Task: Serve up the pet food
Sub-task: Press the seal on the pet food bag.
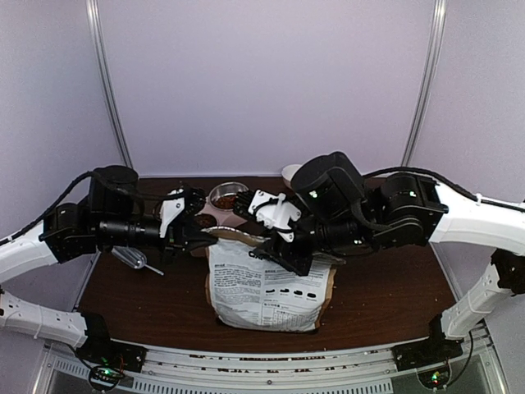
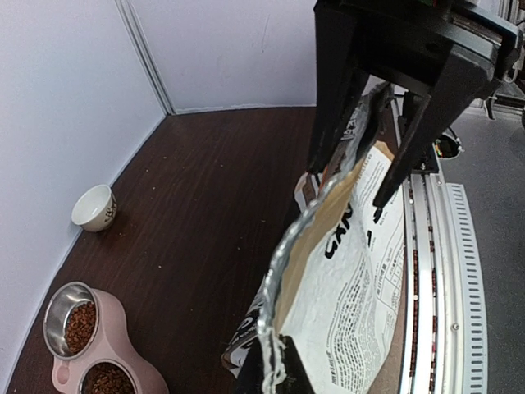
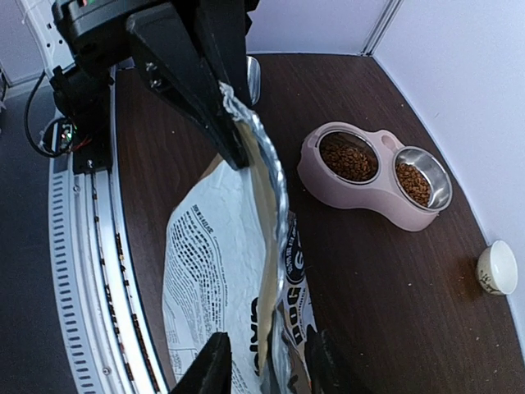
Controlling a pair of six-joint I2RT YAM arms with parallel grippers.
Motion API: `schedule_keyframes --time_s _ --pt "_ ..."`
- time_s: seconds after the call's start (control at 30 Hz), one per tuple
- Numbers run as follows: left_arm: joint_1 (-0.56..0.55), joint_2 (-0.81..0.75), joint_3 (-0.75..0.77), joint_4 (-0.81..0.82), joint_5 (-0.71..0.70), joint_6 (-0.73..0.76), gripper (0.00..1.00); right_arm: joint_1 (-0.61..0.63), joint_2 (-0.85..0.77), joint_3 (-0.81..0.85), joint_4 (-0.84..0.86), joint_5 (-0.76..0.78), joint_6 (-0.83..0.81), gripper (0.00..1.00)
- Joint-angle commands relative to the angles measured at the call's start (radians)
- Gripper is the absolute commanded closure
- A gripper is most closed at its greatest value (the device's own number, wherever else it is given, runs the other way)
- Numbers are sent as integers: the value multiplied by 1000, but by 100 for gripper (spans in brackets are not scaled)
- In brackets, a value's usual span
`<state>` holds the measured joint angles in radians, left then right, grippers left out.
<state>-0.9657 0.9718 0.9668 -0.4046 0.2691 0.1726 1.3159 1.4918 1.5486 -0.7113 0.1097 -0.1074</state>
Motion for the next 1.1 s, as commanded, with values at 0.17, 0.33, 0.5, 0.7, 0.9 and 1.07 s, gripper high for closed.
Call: schedule_keyframes --time_s 0.17,0.33,0.5,0.7,0.9,1.07 --pt "-2 -49 -6 116 65 -59 100 -12 108 129 41 -49 6 56" --pt "-2 -69 -20 116 63 -65 100 -29 138 157 36 -54 16 71" --pt "-2 -94 -38 130 55 -72 100 -46 124 148 50 -106 26 96" --pt "-2 -61 -25 158 110 -95 92 -61 114 144 56 -174 25 100" --pt "-2 3 -13 176 128 -92 78 -72 96 135 79 -242 33 100" --pt "-2 27 -13 196 134 -92 78 -77 94 131 85 -257 37 100"
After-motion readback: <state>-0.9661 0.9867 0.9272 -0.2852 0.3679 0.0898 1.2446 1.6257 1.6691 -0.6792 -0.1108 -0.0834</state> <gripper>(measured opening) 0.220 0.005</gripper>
